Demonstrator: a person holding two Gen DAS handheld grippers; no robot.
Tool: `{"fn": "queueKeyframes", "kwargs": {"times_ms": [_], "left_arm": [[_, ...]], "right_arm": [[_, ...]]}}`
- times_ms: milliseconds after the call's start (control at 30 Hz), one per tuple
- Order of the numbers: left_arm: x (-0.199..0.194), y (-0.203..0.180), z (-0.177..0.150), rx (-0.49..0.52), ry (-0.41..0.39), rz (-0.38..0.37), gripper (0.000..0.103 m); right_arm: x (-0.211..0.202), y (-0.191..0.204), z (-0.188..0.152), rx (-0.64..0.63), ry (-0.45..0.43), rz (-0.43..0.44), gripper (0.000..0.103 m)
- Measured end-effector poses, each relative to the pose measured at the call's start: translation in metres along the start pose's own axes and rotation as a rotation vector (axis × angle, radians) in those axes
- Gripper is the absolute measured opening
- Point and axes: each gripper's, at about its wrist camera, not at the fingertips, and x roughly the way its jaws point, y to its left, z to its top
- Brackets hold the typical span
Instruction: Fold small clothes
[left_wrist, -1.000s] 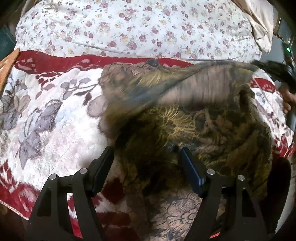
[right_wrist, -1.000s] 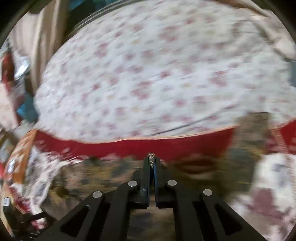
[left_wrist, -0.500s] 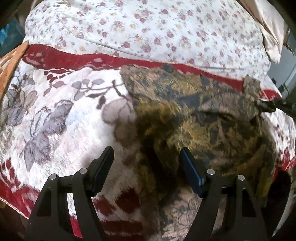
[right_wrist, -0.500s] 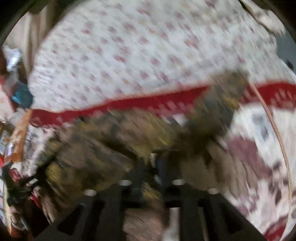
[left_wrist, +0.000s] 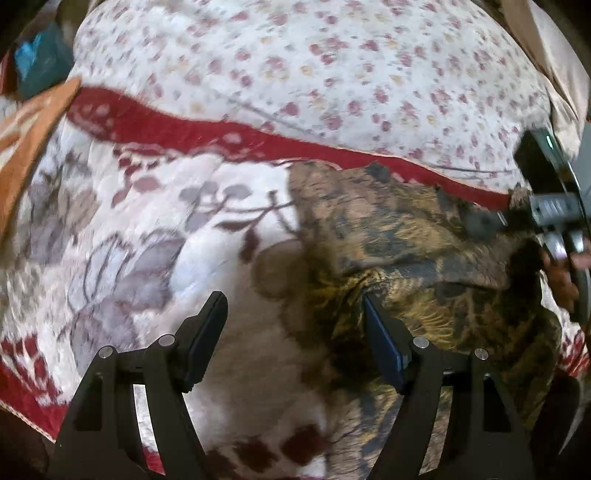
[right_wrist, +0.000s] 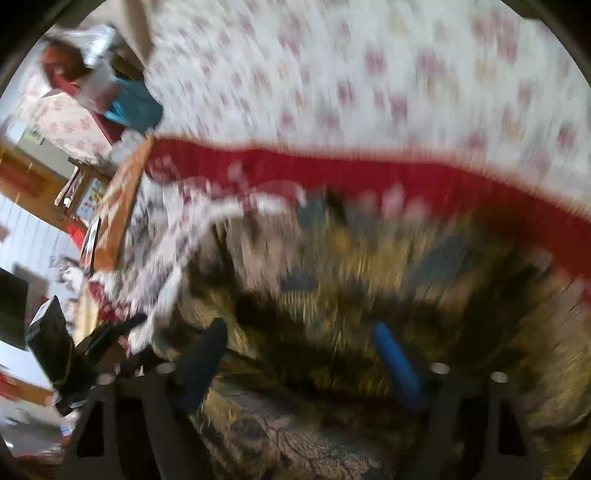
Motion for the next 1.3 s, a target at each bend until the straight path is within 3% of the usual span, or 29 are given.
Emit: {"fn": "queueKeyframes", "kwargs": {"times_ms": [67, 133, 233, 333, 433, 600, 733, 800, 833, 867, 967, 1033, 1067, 1167, 1233, 1300], "left_arm": [[0.004, 0.011, -0.005, -0.026, 0.018, -0.018, 0.074], [0.007, 0.016, -0.011, -0.034, 0.036, -0.034, 0.074], [0.007, 0.013, -0.016, -0.026, 0.037, -0.037, 0.074], [0.006, 0.010, -0.018, -0.022, 0.038, -0.037, 0.074], [0.006, 0.008, -0.018, -0.012, 0.034, -0.027, 0.074], [0.008, 0.007, -0.019, -0.024, 0.040, -0.032, 0.074], [0.010, 0.009, -0.021, -0.033, 0.047, -0.032, 0.074], [0.009, 0.009, -0.022, -0.032, 0.045, -0.029, 0.074], [0.008, 0.009, -0.022, -0.029, 0.044, -0.027, 0.074], [0.008, 0.008, -0.022, -0.024, 0.041, -0.027, 0.074], [0.008, 0.004, -0.022, -0.002, 0.035, -0.041, 0.074], [0.013, 0.001, -0.023, -0.004, 0.043, -0.044, 0.074], [0.016, 0.001, -0.022, -0.008, 0.047, -0.045, 0.074], [0.010, 0.000, -0.022, -0.024, 0.047, -0.059, 0.074], [-0.001, 0.000, -0.023, -0.034, 0.037, -0.094, 0.074], [-0.013, 0.000, -0.022, -0.035, 0.018, -0.124, 0.074]], "right_arm": [[0.005, 0.009, -0.026, -0.020, 0.060, 0.055, 0.068], [0.010, 0.026, -0.060, -0.076, 0.101, 0.051, 0.068], [0.009, 0.052, -0.111, -0.159, 0.097, 0.033, 0.069], [0.006, 0.061, -0.127, -0.167, 0.105, 0.009, 0.069], [-0.012, 0.064, -0.112, -0.140, 0.045, 0.031, 0.069], [-0.027, 0.063, -0.070, -0.092, -0.175, -0.034, 0.076], [0.017, 0.075, -0.039, -0.116, -0.134, -0.011, 0.076], [0.046, 0.079, -0.031, -0.164, -0.079, -0.044, 0.063], [0.055, 0.081, -0.028, -0.188, -0.071, -0.074, 0.029], [0.058, 0.083, -0.024, -0.218, -0.077, -0.131, 0.010], [0.036, 0.087, -0.017, -0.244, -0.183, -0.206, 0.008], [0.023, 0.087, -0.011, -0.279, -0.286, -0.330, 0.008], [0.025, 0.083, -0.006, -0.276, -0.283, -0.380, 0.008], [0.045, 0.054, 0.012, -0.144, -0.119, -0.358, 0.008], [0.041, 0.048, 0.021, -0.076, -0.123, -0.319, 0.010], [0.026, 0.058, 0.028, -0.069, -0.204, -0.225, 0.042]]}}
